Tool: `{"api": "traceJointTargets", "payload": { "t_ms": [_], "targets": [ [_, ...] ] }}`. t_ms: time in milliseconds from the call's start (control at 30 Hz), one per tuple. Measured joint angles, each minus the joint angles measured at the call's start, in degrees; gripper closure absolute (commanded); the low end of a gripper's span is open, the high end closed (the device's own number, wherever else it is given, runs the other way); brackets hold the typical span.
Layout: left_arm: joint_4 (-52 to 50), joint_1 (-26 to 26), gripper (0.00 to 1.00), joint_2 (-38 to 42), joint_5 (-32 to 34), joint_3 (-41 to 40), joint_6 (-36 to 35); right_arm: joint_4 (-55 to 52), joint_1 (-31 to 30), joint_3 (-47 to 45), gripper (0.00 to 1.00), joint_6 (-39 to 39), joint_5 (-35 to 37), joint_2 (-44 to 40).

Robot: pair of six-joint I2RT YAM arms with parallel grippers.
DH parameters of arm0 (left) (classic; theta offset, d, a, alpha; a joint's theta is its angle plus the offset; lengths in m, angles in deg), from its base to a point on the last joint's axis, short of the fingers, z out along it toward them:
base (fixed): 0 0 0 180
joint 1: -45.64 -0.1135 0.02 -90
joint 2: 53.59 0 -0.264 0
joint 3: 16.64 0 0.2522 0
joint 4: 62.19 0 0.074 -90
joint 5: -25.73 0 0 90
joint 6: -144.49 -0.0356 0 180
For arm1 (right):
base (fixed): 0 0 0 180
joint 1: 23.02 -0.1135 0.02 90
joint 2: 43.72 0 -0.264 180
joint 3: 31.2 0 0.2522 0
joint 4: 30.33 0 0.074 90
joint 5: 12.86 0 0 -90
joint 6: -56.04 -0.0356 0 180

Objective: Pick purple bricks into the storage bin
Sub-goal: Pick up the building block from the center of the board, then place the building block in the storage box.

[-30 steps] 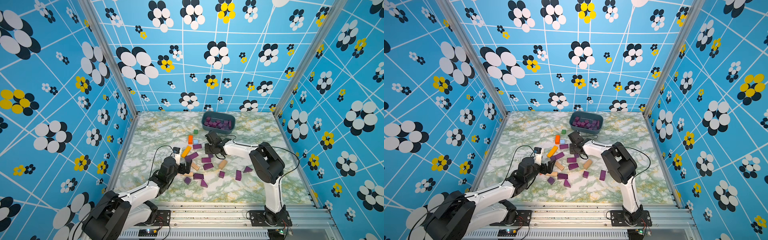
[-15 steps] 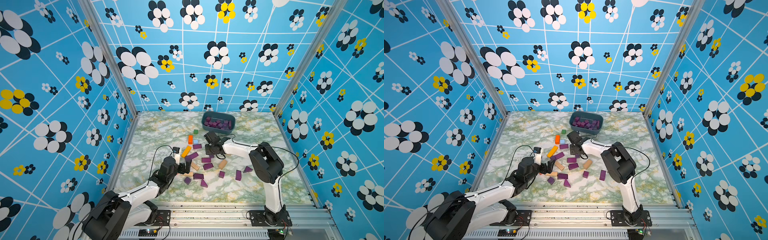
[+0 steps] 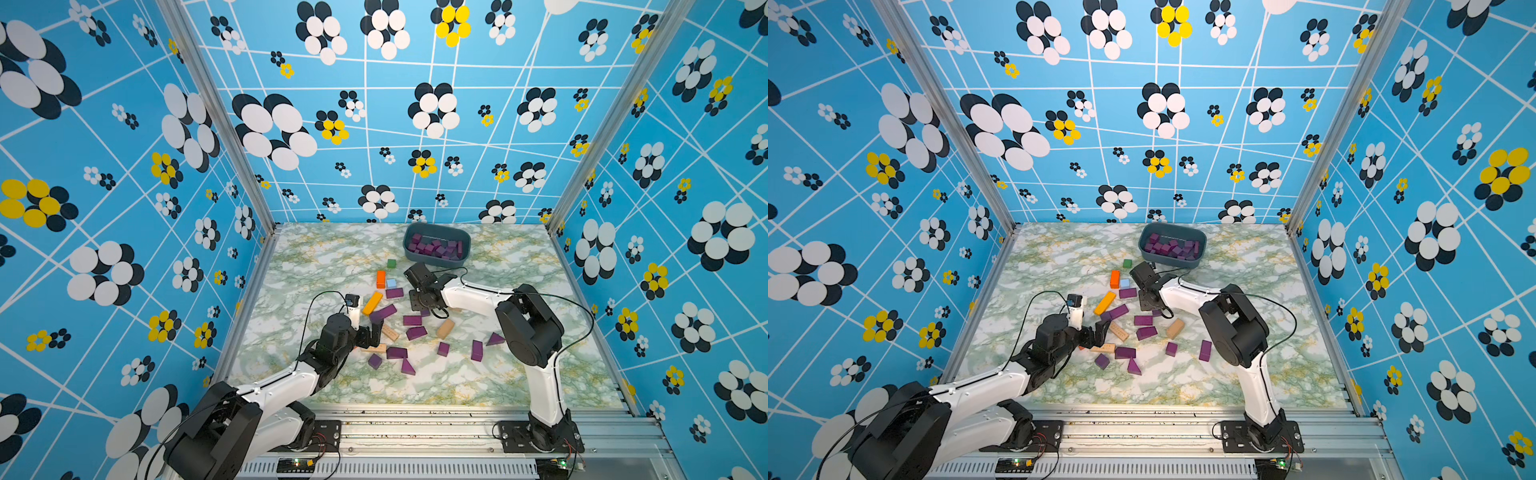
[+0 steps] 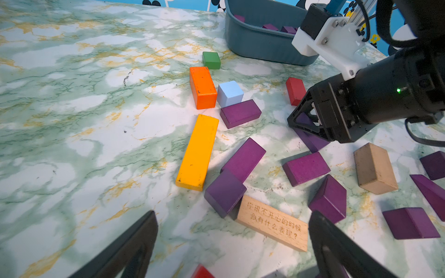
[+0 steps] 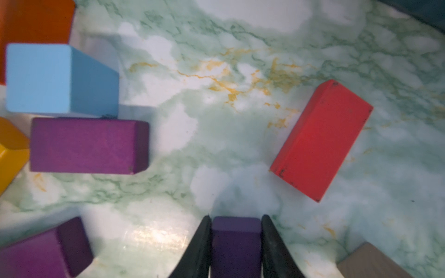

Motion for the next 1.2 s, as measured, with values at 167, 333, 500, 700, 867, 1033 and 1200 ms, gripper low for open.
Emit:
{"api": "traceJointTargets", "payload": {
  "t_ms": [167,333,500,700,867,1033,1200],
  "targets": [
    [0.0,-0.1,0.0,0.0,0.0,0.0,0.0,0.7,0.1,-3.1,0.8,0.9,0.0,-2.2],
    [0.0,-0.3,0.01,-0.5,0.0,0.0,0.0,0.4,1.0,-3.5,0.8,1.7,-1.1,-2.9],
    [0.0,-0.4,0.01,-0.5,0.0,0.0,0.0,0.7,3.4,-3.5,0.8,2.1,-3.1,-4.6],
    [0.0,-0.4,0.0,-0.5,0.0,0.0,0.0,1.0,6.7,-1.5,0.8,2.8,-4.8,-5.7],
    [0.0,-0.4,0.01,-0.5,0.0,0.0,0.0,1.2,9.3,1.7,0.8,4.0,-6.2,-6.2],
    [0.0,-0.7,0.0,-0.5,0.0,0.0,0.0,1.0,13.5,8.2,0.8,5.0,-8.6,-6.1],
    [0.1,-0.7,0.0,-0.5,0.0,0.0,0.0,0.6,17.7,17.3,0.8,5.4,-10.2,-4.7]
  ]
}}
